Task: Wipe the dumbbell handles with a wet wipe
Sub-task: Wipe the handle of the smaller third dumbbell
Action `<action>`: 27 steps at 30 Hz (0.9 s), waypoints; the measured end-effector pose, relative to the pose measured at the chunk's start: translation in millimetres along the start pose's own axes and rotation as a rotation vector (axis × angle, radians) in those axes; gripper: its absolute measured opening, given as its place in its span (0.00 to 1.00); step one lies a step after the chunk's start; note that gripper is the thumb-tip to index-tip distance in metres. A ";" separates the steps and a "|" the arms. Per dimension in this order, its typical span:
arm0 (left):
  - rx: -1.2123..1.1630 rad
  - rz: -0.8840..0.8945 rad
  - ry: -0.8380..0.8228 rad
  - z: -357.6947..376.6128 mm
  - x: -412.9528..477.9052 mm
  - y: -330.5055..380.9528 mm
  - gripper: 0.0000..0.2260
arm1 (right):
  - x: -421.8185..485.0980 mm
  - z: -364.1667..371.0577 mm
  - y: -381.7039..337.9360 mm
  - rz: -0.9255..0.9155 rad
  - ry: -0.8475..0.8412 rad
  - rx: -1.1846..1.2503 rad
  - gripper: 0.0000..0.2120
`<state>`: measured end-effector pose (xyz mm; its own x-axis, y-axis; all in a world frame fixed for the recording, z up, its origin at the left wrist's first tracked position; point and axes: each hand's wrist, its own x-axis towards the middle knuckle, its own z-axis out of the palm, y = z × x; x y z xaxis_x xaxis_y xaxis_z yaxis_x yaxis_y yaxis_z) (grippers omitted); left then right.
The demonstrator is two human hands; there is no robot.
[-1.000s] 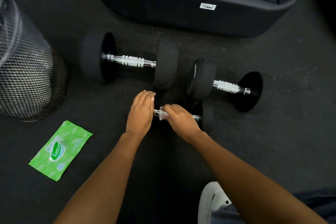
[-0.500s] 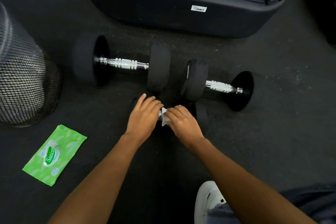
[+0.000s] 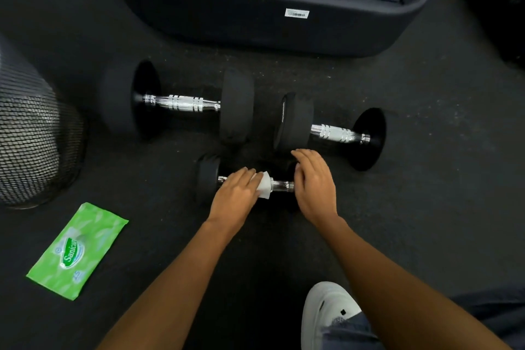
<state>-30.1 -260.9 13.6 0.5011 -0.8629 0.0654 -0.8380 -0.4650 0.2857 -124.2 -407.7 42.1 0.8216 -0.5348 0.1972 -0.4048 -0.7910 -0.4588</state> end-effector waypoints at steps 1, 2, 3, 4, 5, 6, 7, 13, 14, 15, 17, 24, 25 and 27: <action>-0.007 0.004 -0.007 1.6 1.3 0.4 0.24 | -1.2 0.7 1.0 0.021 -0.022 0.039 0.15; -0.018 0.008 -0.012 2.9 2.7 0.7 0.24 | -2.8 1.9 2.6 0.029 -0.052 0.059 0.14; -0.032 0.012 -0.014 4.3 3.7 0.4 0.23 | -4.9 3.3 4.6 0.038 -0.088 0.074 0.15; -0.050 0.016 -0.010 5.4 4.2 -0.3 0.23 | -7.1 4.4 6.4 0.056 -0.127 0.089 0.15; -0.075 0.022 0.002 7.6 4.5 -2.0 0.22 | -9.0 5.7 8.2 0.077 -0.155 0.103 0.16; -0.104 0.023 0.014 9.4 4.3 -3.6 0.21 | -10.4 6.8 9.4 0.098 -0.166 0.118 0.16; -0.126 0.021 0.024 11.1 3.9 -4.8 0.20 | -11.5 8.2 10.0 0.120 -0.161 0.133 0.17; -0.146 -0.017 0.075 17.6 4.5 -3.1 0.15 | -14.9 15.9 7.6 0.247 -0.080 0.182 0.29; -0.143 -0.006 0.075 17.7 5.3 -2.5 0.15 | -14.5 16.6 7.8 0.254 -0.079 0.190 0.30; -0.145 -0.001 0.063 17.7 6.5 -2.0 0.17 | -13.9 17.3 8.1 0.254 -0.076 0.192 0.30; -0.165 0.004 0.042 17.4 11.3 1.2 0.19 | -12.6 17.9 7.8 0.250 -0.062 0.191 0.30; -0.177 0.141 0.005 22.4 21.1 21.9 0.15 | -14.6 18.7 7.9 0.244 -0.080 0.161 0.24; -0.146 0.162 0.018 20.8 21.4 19.0 0.15 | -14.8 18.8 8.1 0.235 -0.077 0.160 0.25; -0.098 0.164 0.043 16.9 22.3 8.9 0.17 | -15.7 19.1 8.6 0.213 -0.060 0.153 0.26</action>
<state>-30.0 -287.6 1.4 0.3703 -0.9153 0.1586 -0.8849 -0.2956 0.3598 -133.0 -400.4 18.5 0.7486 -0.6622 0.0330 -0.5092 -0.6061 -0.6111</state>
